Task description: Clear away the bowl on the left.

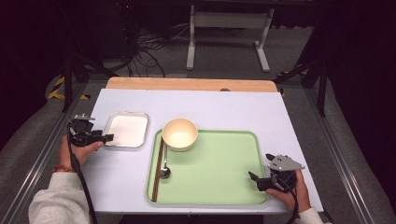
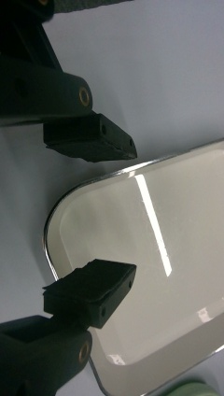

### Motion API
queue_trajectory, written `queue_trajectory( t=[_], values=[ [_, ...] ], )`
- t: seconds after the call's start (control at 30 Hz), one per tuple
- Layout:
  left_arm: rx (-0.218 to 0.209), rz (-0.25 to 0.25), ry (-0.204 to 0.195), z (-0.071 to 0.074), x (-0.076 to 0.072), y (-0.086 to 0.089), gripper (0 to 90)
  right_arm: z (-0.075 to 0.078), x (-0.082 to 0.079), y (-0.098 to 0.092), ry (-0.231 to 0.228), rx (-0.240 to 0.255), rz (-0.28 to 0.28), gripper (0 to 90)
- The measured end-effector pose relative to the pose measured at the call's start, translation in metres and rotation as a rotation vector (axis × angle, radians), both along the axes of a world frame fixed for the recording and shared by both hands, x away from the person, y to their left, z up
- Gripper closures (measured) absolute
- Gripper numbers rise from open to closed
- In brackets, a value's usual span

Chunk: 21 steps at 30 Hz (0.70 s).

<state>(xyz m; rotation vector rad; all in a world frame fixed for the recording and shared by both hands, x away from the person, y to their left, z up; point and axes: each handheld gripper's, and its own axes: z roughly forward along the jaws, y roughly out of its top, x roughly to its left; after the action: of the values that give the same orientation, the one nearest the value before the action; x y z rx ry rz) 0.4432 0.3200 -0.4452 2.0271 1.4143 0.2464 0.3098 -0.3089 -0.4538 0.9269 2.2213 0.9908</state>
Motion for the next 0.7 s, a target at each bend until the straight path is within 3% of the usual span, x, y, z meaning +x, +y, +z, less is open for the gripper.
queue_trajectory(
  t=[0.07,0.23,0.4,0.47,0.53,0.7],
  values=[
    [-0.003,0.0,0.022,-0.003,0.002,0.001,45.7,0.0,0.0,0.0,0.003,-0.001,0.0,9.1],
    [0.004,0.005,0.027,-0.006,0.007,-0.004,47.3,-0.001,0.0,0.0,0.005,-0.004,0.003,9.1],
    [0.034,0.02,0.027,-0.006,0.009,-0.008,51.0,-0.001,0.001,0.0,0.008,-0.004,0.003,9.1],
    [0.072,0.026,0.018,-0.005,0.01,-0.01,57.0,-0.002,0.001,0.0,0.012,-0.005,0.004,9.2],
    [0.072,0.032,0.015,-0.005,0.01,-0.01,62.1,-0.003,0.002,0.0,0.019,-0.009,0.007,9.2],
    [0.012,0.052,-0.01,-0.008,0.011,-0.004,77.7,-0.004,0.002,0.002,0.031,-0.019,0.017,9.2]
  ],
)
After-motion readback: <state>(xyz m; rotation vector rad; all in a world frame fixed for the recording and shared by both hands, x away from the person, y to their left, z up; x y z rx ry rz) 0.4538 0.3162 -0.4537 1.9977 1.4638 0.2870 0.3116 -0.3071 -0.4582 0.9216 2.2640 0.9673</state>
